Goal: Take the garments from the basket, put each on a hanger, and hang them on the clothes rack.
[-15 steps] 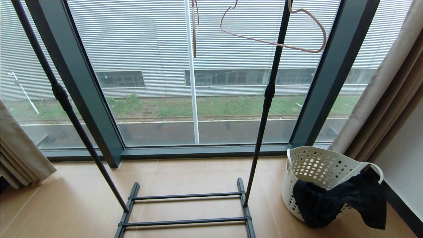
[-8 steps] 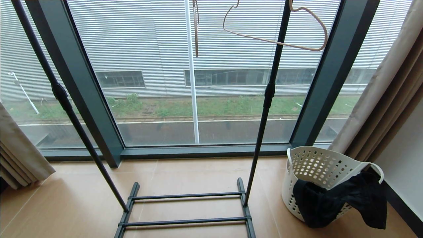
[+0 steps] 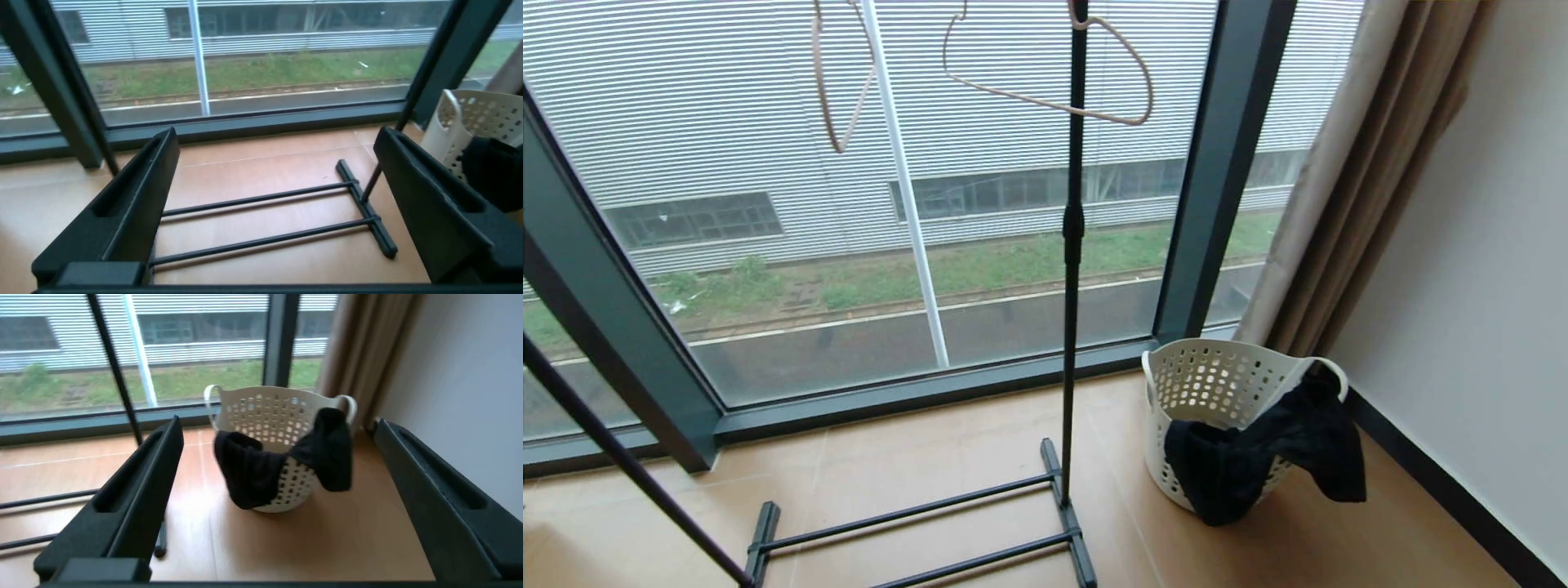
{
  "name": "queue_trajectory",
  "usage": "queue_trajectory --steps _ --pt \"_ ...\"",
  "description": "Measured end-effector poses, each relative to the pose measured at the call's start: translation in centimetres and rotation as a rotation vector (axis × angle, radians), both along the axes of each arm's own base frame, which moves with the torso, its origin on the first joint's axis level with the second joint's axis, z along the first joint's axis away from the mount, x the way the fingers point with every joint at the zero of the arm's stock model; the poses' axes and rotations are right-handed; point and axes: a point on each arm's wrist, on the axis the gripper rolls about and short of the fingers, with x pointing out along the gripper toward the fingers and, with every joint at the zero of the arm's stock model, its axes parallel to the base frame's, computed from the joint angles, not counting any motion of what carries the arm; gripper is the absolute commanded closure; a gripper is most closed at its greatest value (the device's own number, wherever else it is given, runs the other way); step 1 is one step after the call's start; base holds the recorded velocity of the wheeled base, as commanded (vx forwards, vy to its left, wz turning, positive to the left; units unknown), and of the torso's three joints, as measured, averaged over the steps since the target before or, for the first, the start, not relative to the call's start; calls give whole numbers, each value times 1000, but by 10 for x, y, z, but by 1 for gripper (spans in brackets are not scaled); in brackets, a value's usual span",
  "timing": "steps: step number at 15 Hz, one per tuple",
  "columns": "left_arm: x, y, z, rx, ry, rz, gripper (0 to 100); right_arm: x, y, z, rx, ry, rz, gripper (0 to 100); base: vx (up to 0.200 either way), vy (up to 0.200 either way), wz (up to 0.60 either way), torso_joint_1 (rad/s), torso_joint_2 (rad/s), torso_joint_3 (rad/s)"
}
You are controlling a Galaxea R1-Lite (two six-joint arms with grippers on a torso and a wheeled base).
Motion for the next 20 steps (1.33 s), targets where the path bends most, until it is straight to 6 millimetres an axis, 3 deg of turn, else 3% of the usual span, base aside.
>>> queue_trajectory --steps 2,11,15,20 --pt "0 0 0 0 0 -1 0 0 0 0 0 0 0 0 0 0 0 0 0 0" --pt "0 0 0 0 -1 0 0 0 0 0 0 0 0 0 0 -200 0 1 3 4" --pt "0 0 0 0 0 0 0 0 0 0 0 -1 0 0 200 0 0 -1 5 5" --pt "0 0 0 0 0 1 0 0 0 0 0 0 1 0 0 0 -360 3 3 0"
